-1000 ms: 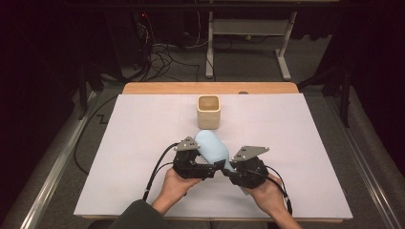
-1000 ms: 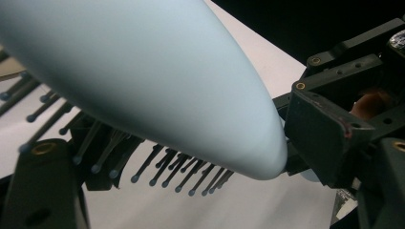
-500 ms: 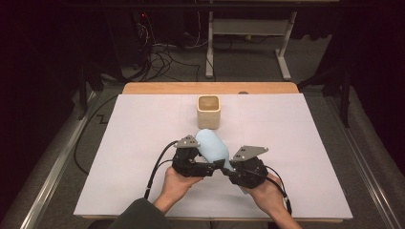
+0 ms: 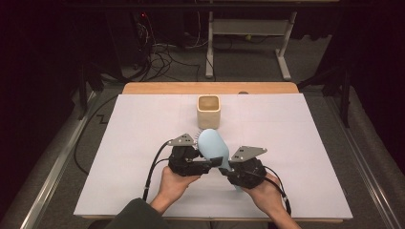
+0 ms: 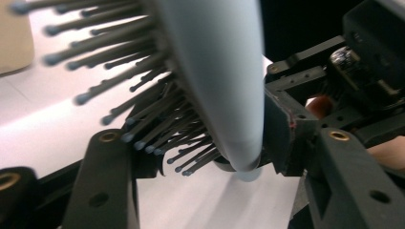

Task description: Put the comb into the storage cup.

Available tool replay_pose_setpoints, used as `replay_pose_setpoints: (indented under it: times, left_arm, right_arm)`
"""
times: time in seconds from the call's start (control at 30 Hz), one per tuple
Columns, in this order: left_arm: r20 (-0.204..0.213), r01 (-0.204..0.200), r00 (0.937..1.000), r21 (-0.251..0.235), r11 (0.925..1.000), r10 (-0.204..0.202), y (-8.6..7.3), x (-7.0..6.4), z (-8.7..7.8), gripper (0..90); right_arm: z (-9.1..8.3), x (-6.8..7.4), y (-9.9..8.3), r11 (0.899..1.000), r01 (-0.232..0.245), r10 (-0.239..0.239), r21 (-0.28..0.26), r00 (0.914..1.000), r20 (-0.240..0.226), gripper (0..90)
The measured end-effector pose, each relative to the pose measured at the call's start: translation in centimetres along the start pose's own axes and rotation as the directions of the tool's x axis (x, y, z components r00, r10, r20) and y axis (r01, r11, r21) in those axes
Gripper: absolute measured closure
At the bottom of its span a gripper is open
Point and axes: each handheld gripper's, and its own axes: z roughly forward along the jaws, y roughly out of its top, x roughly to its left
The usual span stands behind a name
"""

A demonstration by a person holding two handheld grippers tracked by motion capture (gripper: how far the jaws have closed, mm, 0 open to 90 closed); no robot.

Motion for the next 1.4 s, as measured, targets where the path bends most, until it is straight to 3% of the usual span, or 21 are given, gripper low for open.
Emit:
replay_pose_setpoints:
  times: [0.7, 1.03, 1.2, 1.4]
  left_arm:
    - [0.000, -0.074, 0.9973, 0.019, 0.9971, 0.074, 1.4, -1.3, -0.6, 54.4]
    - [-0.030, -0.079, 0.9964, 0.004, 0.9969, 0.079, 2.2, -1.4, -1.2, 54.8]
    - [-0.043, -0.088, 0.9952, -0.001, 0.9961, 0.088, 2.6, -1.3, -1.6, 54.8]
    - [-0.058, -0.089, 0.9944, -0.009, 0.9960, 0.089, 2.9, -1.1, -1.9, 54.8]
  right_arm:
    - [-0.5, -0.3, 0.0, 0.998, -0.016, 0.013, -0.057, 0.9991, -0.039, 68.3]
    - [-0.9, -0.7, -0.4, 0.994, -0.026, 0.021, -0.105, 0.9984, -0.053, 52.0]
    - [-1.4, -1.3, -1.1, 0.988, -0.053, 0.046, -0.143, 0.9975, -0.054, 46.5]
    - [-2.1, -1.9, -2.1, 0.982, -0.054, 0.048, -0.183, 0.9982, -0.037, 41.6]
